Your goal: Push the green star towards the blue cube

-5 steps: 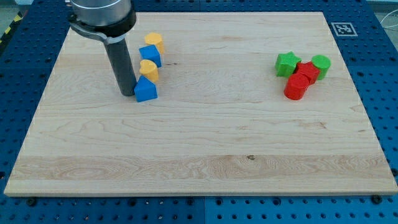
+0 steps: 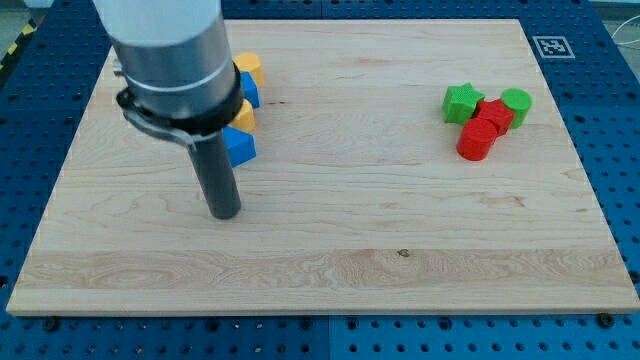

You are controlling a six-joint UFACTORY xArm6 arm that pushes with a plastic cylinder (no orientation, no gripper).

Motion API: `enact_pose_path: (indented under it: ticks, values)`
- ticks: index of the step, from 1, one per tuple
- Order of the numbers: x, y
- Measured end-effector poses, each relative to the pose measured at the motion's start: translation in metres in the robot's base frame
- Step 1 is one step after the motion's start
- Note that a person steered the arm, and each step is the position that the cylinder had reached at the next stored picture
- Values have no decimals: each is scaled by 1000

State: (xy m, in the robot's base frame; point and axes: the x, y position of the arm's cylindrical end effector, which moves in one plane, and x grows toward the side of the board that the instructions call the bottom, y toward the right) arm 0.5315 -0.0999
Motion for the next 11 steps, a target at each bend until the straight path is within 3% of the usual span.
enact_pose_path:
  ticks: [1, 4, 9, 11]
  values:
    - [10, 26]
    - [-32, 139]
    - [-167, 184]
    - [-179, 247]
